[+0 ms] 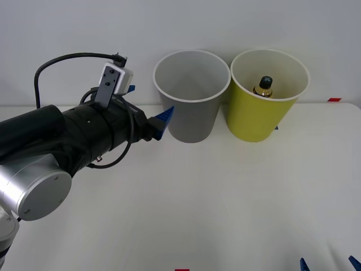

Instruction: Put cans in the gray bin and PET bottles in the light green bin.

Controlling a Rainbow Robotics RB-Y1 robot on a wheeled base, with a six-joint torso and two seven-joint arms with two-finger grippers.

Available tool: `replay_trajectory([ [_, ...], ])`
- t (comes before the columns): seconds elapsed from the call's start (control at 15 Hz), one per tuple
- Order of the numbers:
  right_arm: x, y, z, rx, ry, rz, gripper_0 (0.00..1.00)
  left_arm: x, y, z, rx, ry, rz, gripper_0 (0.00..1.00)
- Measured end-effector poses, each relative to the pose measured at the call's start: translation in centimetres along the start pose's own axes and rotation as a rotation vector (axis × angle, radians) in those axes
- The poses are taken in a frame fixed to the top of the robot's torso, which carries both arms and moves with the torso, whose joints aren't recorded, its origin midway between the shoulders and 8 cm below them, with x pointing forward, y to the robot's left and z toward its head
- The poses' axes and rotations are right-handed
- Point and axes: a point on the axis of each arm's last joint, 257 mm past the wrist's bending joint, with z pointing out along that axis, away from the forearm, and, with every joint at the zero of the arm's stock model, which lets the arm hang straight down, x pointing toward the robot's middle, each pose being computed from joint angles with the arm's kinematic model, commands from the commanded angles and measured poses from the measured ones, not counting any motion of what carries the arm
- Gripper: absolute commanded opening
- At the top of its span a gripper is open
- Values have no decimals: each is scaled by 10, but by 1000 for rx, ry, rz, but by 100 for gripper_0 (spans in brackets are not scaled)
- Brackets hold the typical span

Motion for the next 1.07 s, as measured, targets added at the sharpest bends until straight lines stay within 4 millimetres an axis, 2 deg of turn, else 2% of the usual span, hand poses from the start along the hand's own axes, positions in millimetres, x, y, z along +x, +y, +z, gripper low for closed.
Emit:
replay_trajectory([
  [0.13, 0, 0, 0, 0, 0, 0, 100, 15, 5, -11, -30, 13, -43, 100],
  [0.47, 0, 0, 0, 0, 0, 0, 100, 59, -7, -40, -74, 41, -178, 100],
  [0.67, 0, 0, 0, 0, 0, 0, 100, 69, -3, -54, -101, -1, -190, 100],
  [0.87, 0, 0, 0, 0, 0, 0, 100, 88, 5, -71, -168, -36, -183, 100],
  [1.07, 0, 0, 0, 0, 0, 0, 100, 103, 8, -78, -218, -108, -196, 100],
])
